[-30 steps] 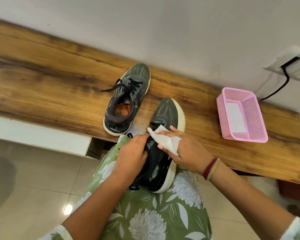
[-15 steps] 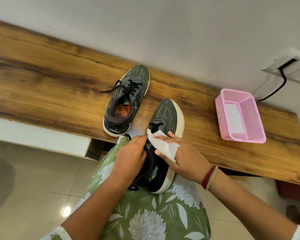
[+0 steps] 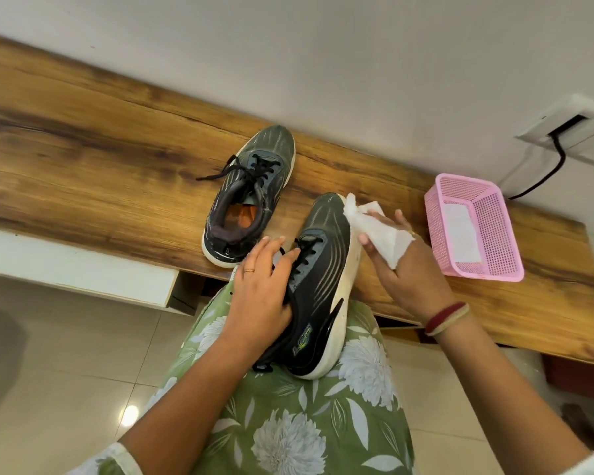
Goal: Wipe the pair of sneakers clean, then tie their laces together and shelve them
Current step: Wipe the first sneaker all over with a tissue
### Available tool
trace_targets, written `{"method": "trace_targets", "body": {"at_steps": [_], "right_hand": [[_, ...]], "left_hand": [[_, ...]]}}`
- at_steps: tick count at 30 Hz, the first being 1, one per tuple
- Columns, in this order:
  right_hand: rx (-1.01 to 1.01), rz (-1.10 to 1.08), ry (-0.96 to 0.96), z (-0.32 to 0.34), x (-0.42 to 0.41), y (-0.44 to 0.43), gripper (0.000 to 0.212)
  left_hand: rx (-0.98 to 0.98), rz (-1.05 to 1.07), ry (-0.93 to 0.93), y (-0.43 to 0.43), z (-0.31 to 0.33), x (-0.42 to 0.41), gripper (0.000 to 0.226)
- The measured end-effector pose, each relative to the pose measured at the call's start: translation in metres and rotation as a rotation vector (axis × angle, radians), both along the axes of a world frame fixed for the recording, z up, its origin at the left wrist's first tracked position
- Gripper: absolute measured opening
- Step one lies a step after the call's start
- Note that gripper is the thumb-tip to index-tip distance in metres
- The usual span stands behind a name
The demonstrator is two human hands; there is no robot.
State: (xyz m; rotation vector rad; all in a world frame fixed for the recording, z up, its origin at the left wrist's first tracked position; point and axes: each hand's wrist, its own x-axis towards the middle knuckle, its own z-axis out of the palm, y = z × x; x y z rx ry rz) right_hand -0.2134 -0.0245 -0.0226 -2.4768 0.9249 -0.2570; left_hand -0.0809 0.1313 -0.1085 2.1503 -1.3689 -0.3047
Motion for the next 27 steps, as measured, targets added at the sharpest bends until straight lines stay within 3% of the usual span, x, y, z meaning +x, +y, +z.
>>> {"method": "trace_targets", "body": {"at_steps": [2, 4, 8, 13, 17, 21, 25, 27], "right_hand": [[-0.178, 0.198, 0.176, -0.015, -0.004, -0.005, 0.06], [-0.157, 0.272, 0.237, -0.027, -0.008, 0.003, 0.062], [-0.056, 0.337, 0.092, -0.03, -0.019, 0.024, 0.052], [-0.123, 0.329, 0.103, -0.028, -0.021, 0.013, 0.056], [0.025, 0.392, 0.054, -0.032, -0.024, 0.037, 0.055], [-0.15, 0.295, 0.057, -0.028, -0.02, 0.025, 0.054], [-0.023, 0.357, 0.065, -0.031, -0.018, 0.045, 0.053], [-0.088, 0.374, 0.097, -0.034, -0.02, 0.043, 0.051]], "left_hand": [[0.039, -0.063, -0.015, -0.003, -0.003, 0.0, 0.079], [0.064, -0.127, 0.015, -0.007, -0.005, 0.001, 0.084], [0.049, -0.156, 0.093, -0.009, -0.003, 0.002, 0.073], [0.064, -0.121, 0.148, -0.006, -0.002, 0.0, 0.068], [0.065, -0.129, 0.162, -0.004, -0.004, 0.0, 0.069], [0.094, -0.124, 0.153, -0.006, 0.0, 0.0, 0.068], [0.091, -0.115, 0.17, -0.005, 0.002, 0.0, 0.063], [0.091, -0.119, 0.181, -0.005, 0.002, 0.0, 0.062]]}}
